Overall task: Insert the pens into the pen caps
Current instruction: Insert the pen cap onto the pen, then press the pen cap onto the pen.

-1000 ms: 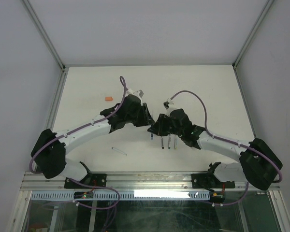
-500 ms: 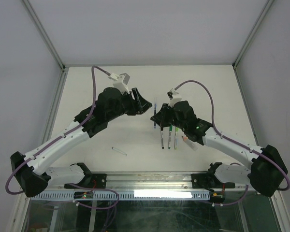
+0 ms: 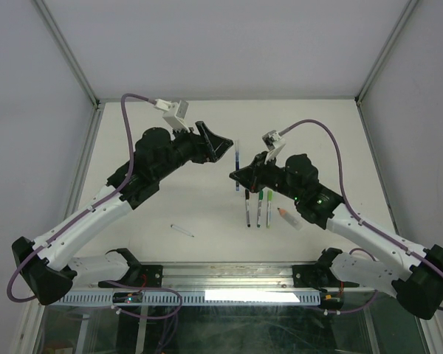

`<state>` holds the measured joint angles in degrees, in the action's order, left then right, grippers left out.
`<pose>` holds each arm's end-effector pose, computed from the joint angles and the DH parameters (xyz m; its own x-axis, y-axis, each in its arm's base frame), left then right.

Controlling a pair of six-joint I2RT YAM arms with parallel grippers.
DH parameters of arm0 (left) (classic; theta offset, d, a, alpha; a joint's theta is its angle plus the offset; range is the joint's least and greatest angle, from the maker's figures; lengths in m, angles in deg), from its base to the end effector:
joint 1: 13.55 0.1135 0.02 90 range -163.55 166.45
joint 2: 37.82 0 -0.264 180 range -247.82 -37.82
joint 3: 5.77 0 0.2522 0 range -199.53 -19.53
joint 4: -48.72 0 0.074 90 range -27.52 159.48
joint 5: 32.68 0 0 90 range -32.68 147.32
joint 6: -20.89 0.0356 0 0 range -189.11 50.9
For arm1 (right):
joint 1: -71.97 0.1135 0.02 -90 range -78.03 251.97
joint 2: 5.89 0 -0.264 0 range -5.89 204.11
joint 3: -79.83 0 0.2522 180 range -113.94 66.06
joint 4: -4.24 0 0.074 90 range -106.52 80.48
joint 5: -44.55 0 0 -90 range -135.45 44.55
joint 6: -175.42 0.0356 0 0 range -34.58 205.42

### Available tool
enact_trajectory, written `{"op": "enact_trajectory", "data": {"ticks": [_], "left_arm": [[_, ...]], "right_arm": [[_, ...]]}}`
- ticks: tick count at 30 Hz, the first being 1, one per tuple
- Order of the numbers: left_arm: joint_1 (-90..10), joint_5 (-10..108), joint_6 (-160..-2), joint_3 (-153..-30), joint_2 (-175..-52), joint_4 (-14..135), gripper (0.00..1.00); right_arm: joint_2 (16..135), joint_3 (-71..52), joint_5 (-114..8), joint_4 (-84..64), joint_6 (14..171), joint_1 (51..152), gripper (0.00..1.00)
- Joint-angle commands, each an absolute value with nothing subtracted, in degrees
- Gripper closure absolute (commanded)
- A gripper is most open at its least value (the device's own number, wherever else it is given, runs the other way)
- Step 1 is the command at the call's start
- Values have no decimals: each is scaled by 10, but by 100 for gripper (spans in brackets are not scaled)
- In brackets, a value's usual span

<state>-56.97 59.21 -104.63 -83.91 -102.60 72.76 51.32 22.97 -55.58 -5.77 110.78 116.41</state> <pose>0.1901 -0.1782 0.3903 -0.4950 -0.3310 -0.8034 0.4618 0.6830 -0.5659 0.1645 0.1701 0.3143 -0.4641 0.1354 -0.8754 -0.6795 0.5796 0.4499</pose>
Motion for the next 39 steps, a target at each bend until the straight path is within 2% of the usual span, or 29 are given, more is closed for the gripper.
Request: {"op": "enact_trajectory", "data": {"ticks": [1,5,10,21,24,29,30,39], "left_arm": [[-567,542,-1033,-860,-1011,647,31],[-568,514,-1035,-861,-1019,632,30],[-568,508,-1037,-858,-1028,631,33],[-568,503,-1043,-866,-1053,646,57],[-569,501,-1042,-868,-1057,646,68],[-568,493,-1037,-874,-1064,647,97],[-569,491,-1036,-876,-1066,649,100],[-578,497,-1006,-890,-1078,708,100]], "right_arm": [[511,190,-611,-25,1092,1163,100],[518,176,-635,-27,1091,1163,100],[521,166,-651,-24,1090,1163,100],[530,150,-667,-35,1084,1163,100],[532,147,-667,-39,1081,1163,100],[536,141,-646,-51,1077,1163,100],[537,139,-639,-52,1076,1163,100],[580,25,-565,-79,1032,1152,100]]}}
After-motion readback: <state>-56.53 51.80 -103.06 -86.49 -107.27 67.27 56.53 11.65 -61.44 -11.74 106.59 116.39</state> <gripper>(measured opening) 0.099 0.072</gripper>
